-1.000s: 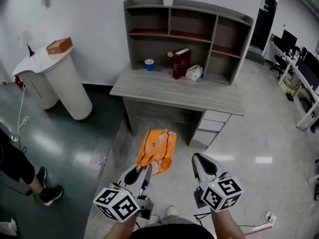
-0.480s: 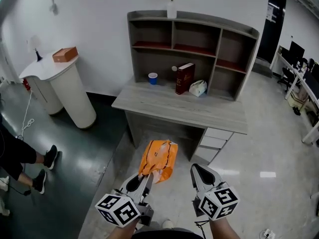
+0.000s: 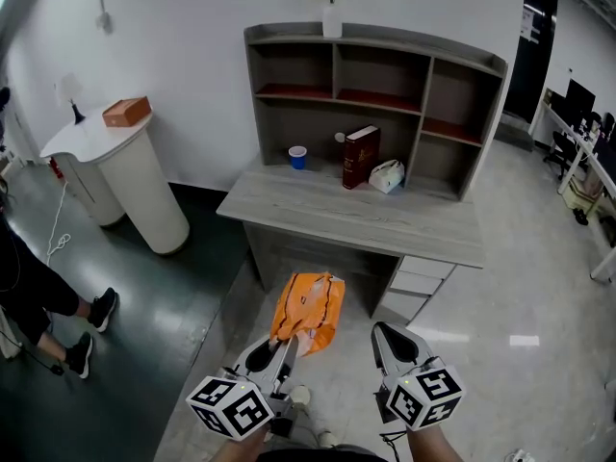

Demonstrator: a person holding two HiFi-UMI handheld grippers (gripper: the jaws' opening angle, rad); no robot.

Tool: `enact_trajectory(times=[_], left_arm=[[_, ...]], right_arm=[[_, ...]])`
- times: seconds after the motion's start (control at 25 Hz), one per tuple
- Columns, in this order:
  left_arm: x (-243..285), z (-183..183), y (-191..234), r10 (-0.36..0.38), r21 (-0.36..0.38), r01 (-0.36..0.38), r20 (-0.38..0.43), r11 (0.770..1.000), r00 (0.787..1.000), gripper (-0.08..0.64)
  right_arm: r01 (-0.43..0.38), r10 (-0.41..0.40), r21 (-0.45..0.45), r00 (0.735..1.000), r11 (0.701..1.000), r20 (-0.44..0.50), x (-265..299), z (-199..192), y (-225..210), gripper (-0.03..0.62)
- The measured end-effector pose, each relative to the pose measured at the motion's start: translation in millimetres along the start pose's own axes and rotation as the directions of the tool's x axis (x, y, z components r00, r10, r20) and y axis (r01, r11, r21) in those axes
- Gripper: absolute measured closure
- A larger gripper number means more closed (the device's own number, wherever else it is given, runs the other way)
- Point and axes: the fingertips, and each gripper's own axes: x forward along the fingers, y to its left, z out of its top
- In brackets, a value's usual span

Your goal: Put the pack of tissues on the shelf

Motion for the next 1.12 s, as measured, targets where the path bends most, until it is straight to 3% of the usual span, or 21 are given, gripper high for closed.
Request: enact_trajectory(times=[0.44, 1.12], left_arm=[[57.3, 23.9, 25.3, -0.049, 0.004, 0.049, -0.027, 0.999, 0.998, 0.518], [124.5, 94.5, 115.4, -0.077, -0.006, 0.077, -0.049, 0.997, 0.996, 0.518]], right_arm=[[0.023, -0.023, 0.003, 1.0, 1.0, 0.011, 51.5, 24.0, -19.6, 0.597], [0.051, -0.051, -0.008, 0.999, 0.999, -0.003, 178.8, 55.2, -26.2, 0.597]])
